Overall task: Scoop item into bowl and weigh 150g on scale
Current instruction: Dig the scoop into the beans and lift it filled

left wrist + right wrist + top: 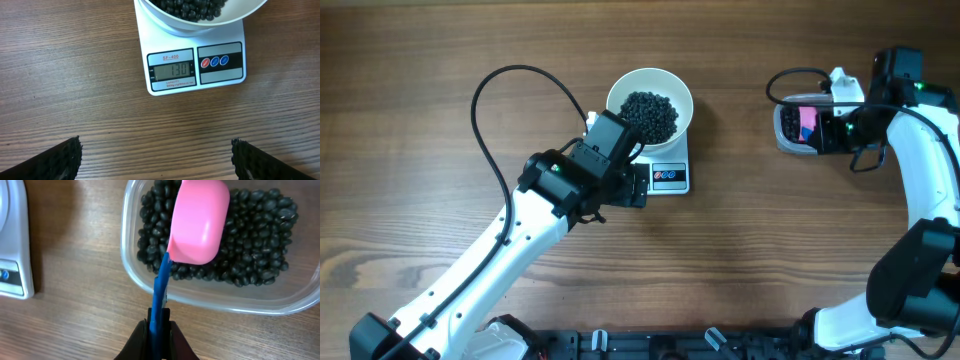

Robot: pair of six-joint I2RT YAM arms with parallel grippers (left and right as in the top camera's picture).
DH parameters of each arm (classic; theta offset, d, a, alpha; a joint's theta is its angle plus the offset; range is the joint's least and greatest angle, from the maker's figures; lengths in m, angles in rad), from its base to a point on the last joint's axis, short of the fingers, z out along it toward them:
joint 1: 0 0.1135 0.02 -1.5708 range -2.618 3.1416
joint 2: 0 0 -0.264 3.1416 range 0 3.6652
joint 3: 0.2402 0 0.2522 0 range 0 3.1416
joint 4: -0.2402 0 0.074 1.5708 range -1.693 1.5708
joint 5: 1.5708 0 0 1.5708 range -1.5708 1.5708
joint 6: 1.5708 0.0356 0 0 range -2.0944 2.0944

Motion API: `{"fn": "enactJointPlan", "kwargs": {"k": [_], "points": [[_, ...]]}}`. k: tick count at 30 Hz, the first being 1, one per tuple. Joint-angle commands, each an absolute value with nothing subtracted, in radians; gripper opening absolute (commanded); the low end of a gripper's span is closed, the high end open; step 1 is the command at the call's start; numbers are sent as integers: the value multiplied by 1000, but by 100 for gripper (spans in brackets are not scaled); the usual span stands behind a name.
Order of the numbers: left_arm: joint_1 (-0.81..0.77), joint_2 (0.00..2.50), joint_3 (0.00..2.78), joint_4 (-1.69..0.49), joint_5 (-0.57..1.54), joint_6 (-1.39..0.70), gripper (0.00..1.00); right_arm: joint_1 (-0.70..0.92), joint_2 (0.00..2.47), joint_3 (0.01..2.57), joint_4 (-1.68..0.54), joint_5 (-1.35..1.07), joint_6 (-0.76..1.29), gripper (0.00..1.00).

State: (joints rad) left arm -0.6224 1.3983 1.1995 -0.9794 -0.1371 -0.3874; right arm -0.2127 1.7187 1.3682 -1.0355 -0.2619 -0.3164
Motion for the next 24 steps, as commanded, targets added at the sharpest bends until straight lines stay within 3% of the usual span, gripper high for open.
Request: {"fn": "enactJointPlan", "kwargs": {"k": [1,24], "points": [[-624,1384,1193,-977,-150,-400,100,-220,1724,1360,-1063,-342,-369,4],[-624,1384,1193,-977,-150,-400,100,-454,1777,1360,-1087,-649,-442,4]]}}
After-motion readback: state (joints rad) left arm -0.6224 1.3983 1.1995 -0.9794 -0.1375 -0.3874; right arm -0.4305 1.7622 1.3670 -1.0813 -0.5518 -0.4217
